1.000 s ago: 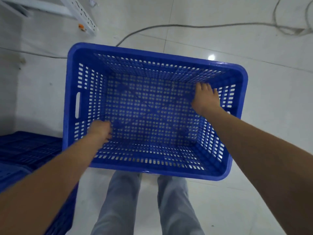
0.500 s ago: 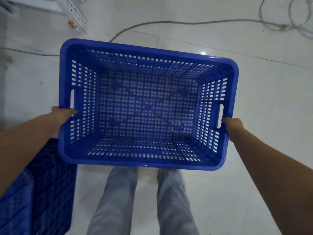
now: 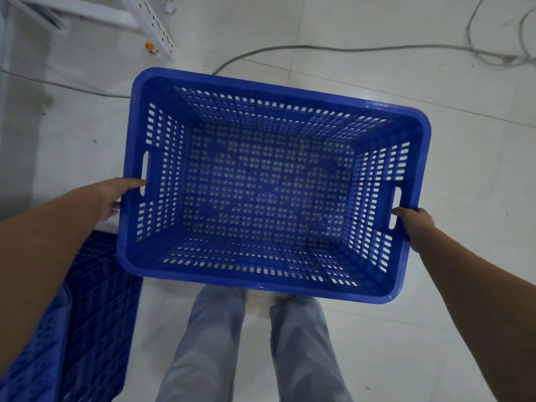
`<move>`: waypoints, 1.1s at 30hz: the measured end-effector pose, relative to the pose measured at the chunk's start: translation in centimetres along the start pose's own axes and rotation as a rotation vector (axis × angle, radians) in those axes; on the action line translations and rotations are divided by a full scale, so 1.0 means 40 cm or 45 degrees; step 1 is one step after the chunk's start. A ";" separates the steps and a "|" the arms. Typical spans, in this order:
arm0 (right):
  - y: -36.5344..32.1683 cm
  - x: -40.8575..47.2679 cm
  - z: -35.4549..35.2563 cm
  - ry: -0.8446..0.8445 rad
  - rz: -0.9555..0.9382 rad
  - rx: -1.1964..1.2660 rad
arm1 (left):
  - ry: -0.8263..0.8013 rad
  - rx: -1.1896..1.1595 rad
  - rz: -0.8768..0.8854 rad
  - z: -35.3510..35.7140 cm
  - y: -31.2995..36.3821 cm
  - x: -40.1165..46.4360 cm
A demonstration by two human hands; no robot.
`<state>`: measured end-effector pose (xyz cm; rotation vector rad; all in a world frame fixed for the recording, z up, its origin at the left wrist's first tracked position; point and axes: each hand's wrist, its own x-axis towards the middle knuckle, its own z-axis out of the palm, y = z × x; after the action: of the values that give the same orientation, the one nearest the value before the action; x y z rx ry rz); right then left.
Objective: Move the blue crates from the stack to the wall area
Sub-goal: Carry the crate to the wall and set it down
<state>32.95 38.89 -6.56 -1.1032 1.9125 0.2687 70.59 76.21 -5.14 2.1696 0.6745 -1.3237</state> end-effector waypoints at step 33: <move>-0.303 -0.977 -0.721 0.137 -0.650 0.053 | -0.083 0.081 0.657 -0.567 0.265 -1.070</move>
<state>33.79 38.72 43.48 -1.5533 1.6476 -0.1165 74.93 76.52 44.26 2.1389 0.0325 -1.1367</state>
